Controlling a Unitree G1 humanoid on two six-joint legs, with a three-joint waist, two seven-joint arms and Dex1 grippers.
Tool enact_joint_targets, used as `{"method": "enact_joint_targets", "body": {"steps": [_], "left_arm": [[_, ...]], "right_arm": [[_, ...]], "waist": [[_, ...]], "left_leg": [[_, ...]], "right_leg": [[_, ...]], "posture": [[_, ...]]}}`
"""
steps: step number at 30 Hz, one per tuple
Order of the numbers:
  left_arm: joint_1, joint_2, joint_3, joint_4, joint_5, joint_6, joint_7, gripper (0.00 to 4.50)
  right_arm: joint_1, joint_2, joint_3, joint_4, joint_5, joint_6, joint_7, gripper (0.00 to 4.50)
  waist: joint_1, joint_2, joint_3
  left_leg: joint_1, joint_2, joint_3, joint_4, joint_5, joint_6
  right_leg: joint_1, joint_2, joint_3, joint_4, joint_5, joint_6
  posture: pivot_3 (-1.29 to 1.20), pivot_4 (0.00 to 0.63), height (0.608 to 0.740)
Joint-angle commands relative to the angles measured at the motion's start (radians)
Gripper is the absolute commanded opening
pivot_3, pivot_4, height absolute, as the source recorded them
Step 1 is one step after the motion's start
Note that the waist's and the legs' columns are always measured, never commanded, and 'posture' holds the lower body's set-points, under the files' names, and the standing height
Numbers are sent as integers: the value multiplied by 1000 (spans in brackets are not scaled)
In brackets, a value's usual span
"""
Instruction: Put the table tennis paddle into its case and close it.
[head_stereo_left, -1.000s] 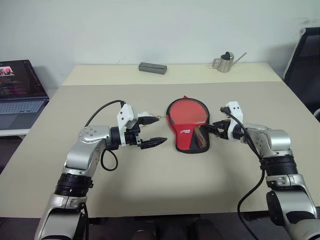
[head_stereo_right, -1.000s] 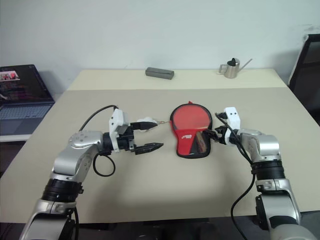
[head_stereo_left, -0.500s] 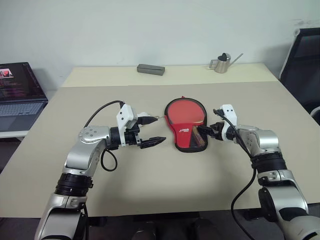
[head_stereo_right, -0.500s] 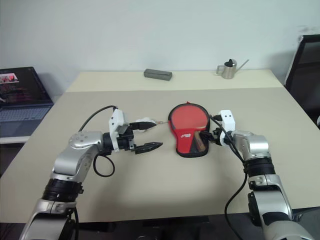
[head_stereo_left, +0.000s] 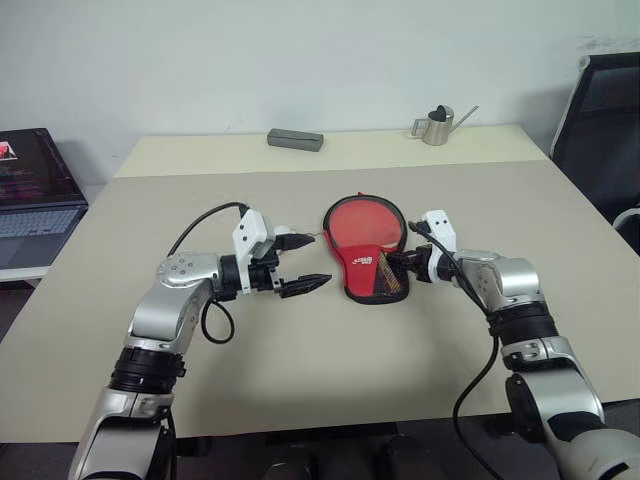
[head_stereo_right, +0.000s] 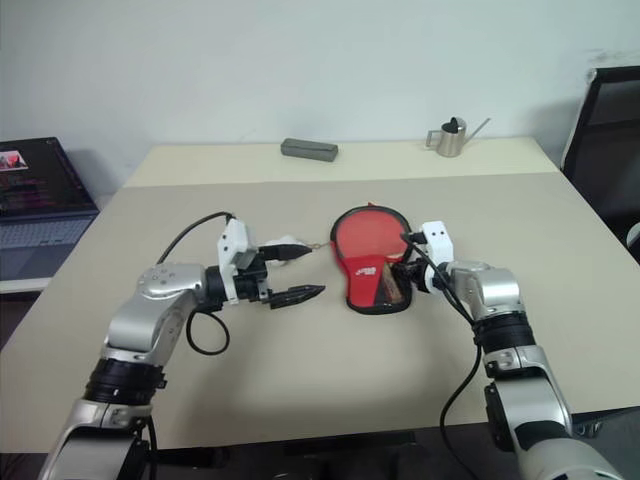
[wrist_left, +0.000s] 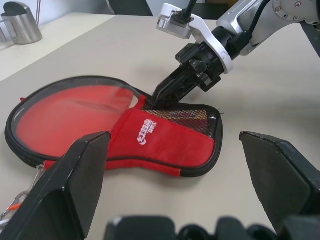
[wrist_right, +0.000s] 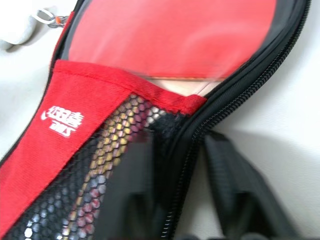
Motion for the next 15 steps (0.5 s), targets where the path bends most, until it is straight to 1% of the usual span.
{"method": "enact_joint_targets", "body": {"steps": [1,2,11,15], "left_arm": [[4,16,18,-36,-4,-23,3,4500],[6,18,19,-36,-4,-25,2,4500],[57,73,44,-67,-38,5,-18,4500],[103,94,48,-147,-104,78,-50,4500]], "right_arm": [[-3,9,7,-14,-9,23,-15,82],[-3,8,5,-23,-8,30,-15,10],[-1,-42,-38,-128,16,134,-27,10],[25,-95,-58,-219,53,260,-16,10]], "waist": [[0,0,0],[0,0,0],[5,0,0],[15,0,0]], "left_leg": [[0,0,0,0,0,0],[0,0,0,0,0,0],[0,0,0,-2,0,0],[-2,0,0,-2,0,0]], "right_leg": [[0,0,0,0,0,0],[0,0,0,0,0,0],[-1,0,0,-1,0,0],[-1,-1,-1,-2,0,0]], "posture": [[0,150,740],[0,150,740],[0,150,740],[0,150,740]]}}
